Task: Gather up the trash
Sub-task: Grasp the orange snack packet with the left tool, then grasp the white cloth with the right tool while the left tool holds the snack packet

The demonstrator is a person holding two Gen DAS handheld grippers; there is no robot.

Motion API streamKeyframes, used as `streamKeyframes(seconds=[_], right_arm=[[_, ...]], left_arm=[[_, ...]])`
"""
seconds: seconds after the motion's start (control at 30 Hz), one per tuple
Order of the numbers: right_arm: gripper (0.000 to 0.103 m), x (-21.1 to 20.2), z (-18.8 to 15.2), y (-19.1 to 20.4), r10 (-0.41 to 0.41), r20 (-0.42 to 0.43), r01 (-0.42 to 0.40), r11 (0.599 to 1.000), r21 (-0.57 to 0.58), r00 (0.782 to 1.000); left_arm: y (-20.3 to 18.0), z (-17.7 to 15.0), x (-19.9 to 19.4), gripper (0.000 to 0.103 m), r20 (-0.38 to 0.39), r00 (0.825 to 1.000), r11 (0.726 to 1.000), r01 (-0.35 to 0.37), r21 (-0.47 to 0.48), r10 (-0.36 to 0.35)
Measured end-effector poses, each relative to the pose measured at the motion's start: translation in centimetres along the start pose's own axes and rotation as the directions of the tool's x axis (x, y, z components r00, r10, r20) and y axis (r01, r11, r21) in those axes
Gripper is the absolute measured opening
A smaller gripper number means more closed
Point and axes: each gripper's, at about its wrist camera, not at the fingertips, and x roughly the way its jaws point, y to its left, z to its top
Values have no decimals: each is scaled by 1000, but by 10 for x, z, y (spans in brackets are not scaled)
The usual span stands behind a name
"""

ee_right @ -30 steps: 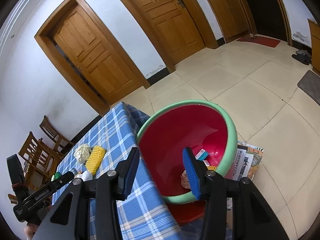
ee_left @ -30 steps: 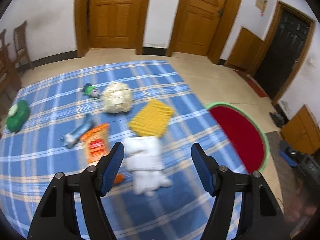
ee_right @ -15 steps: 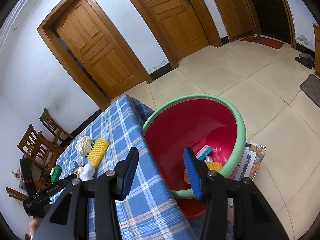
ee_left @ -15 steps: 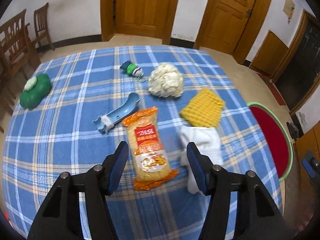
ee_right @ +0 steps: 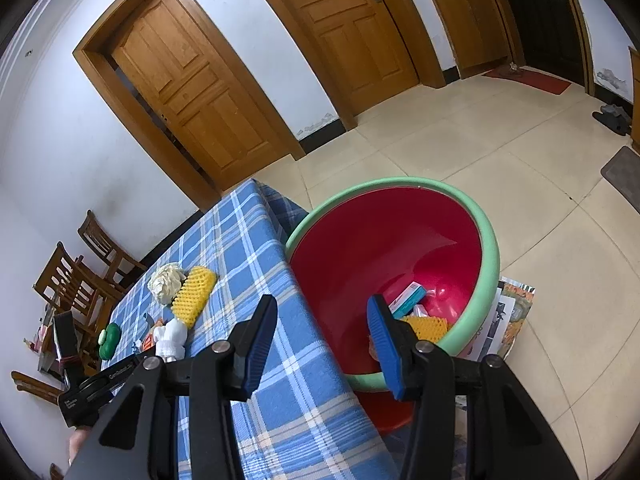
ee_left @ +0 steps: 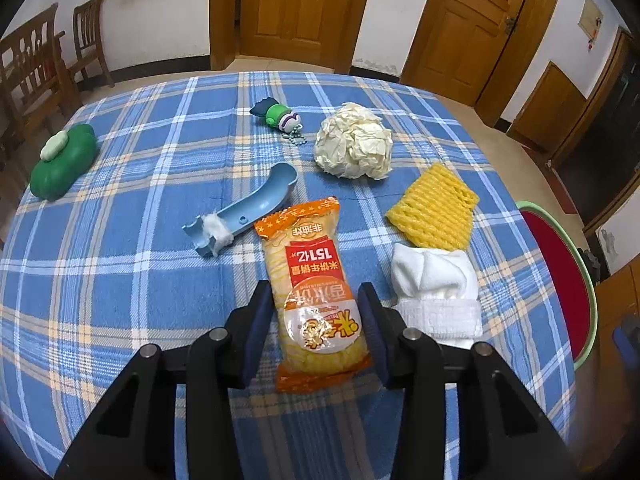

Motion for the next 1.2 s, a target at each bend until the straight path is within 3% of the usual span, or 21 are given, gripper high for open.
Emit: streamKeyframes(seconds=[0.53,1.2], right_arm=[[50,2,-10,36,35,-25,-37,997,-73,999],[50,43,-42,137,94,-160,-134,955,-264,983]], left_arm=[[21,-9,-41,43,78,995,997,60,-38,-57],[86,-26,-76,43,157,987,990,3,-141,20]])
